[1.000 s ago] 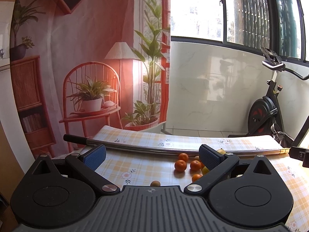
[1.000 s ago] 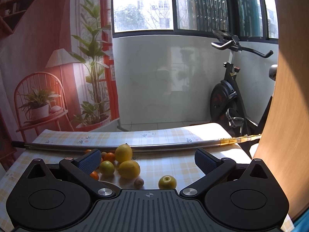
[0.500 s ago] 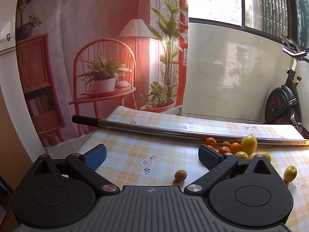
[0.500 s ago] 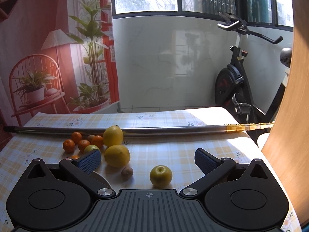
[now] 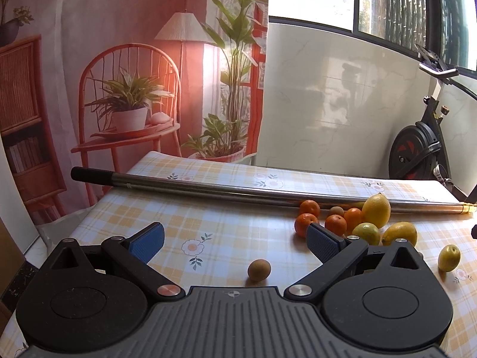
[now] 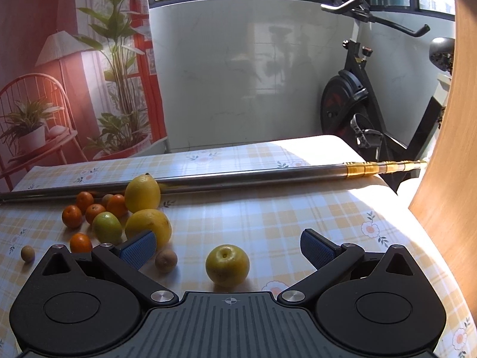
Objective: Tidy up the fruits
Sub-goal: 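Move the left tool to a brown kiwi while the right tool approaches the yellow-green apple, then close the left tool on the kiwi while the right tool closes on the apple, then lower the kiwi onto the white plate and open the left tool while the right lifts the apple, then carry the apple over the plate and open the right tool, then move the left tool to a mandarin while the right tool approaches the large lemon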
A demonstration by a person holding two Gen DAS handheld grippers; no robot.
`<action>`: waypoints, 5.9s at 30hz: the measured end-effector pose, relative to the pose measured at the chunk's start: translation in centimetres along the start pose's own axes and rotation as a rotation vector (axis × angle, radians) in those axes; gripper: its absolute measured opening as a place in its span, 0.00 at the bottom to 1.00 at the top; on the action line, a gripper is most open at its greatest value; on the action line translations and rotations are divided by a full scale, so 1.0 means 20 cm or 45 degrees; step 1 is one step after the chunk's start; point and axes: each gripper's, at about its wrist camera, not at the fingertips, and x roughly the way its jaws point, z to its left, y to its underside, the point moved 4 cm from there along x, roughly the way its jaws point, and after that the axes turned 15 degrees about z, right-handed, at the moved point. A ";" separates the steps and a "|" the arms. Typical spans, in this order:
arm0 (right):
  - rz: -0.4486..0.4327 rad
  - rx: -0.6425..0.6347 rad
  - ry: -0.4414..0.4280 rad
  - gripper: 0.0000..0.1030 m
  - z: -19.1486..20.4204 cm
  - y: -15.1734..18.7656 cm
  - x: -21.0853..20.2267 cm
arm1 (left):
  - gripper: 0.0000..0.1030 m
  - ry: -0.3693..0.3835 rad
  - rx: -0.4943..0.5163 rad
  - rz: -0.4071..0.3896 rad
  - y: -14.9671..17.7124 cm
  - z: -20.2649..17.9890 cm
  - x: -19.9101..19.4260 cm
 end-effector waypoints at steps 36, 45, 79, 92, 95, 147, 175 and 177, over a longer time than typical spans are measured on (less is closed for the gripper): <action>0.075 -0.112 0.015 0.97 0.06 0.07 0.18 | 0.41 0.177 0.154 0.305 0.05 -0.03 0.58; 0.065 -0.134 0.012 0.96 0.07 0.08 0.19 | 0.28 0.221 0.101 0.303 0.06 -0.03 0.56; 0.056 -0.084 -0.170 0.41 0.05 0.18 0.17 | 0.28 0.388 0.225 0.237 0.22 -0.27 0.19; 0.068 -0.245 -0.308 0.41 0.29 0.34 -0.01 | 0.28 0.373 0.245 0.301 0.34 -0.28 0.16; 0.088 -0.288 -0.319 0.41 0.34 0.39 -0.02 | 0.28 0.373 0.246 0.289 0.34 -0.28 0.13; 0.007 -0.372 -0.219 0.42 0.35 0.39 -0.05 | 0.39 0.320 0.174 0.256 0.38 -0.25 0.10; -0.124 -0.328 -0.147 0.42 0.17 -0.07 0.03 | 0.39 0.280 0.090 0.088 -0.18 -0.15 0.12; -0.132 -0.319 -0.159 0.42 0.17 -0.12 0.03 | 0.39 0.269 0.096 0.074 -0.22 -0.14 0.12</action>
